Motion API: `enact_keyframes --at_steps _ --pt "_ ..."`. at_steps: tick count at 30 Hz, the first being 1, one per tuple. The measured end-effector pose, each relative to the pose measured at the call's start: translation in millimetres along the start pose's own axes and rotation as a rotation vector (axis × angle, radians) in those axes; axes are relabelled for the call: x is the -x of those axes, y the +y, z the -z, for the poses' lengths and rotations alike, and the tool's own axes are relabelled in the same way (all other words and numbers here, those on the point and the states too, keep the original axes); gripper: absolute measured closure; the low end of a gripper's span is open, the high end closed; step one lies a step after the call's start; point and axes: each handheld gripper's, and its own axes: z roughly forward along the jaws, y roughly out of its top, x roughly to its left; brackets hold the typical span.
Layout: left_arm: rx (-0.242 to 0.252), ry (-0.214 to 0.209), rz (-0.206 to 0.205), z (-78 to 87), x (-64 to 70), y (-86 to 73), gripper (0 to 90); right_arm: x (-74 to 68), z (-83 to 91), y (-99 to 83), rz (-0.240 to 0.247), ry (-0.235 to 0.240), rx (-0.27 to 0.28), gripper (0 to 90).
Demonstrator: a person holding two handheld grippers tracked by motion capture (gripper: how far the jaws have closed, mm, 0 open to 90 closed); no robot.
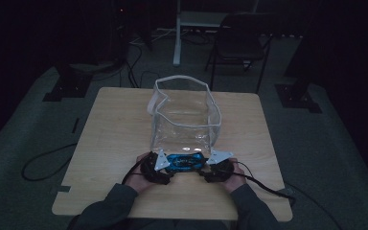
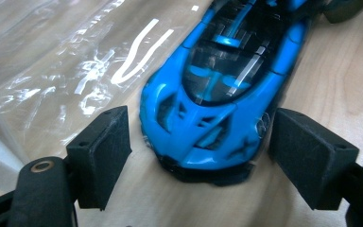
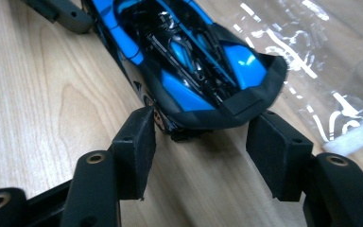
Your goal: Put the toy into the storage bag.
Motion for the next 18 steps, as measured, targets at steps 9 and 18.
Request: enact_keyframes --at_steps 9,18 --pt "0.037 0.024 0.017 8.9 -9.1 4.8 20.9 14.2 8.8 8.1 -0.075 -0.011 0.118 42.0" --pt "0.035 0.13 0.053 13.5 -24.2 7.1 28.7 6.6 -2.3 2.1 -0.038 0.003 0.014 42.4"
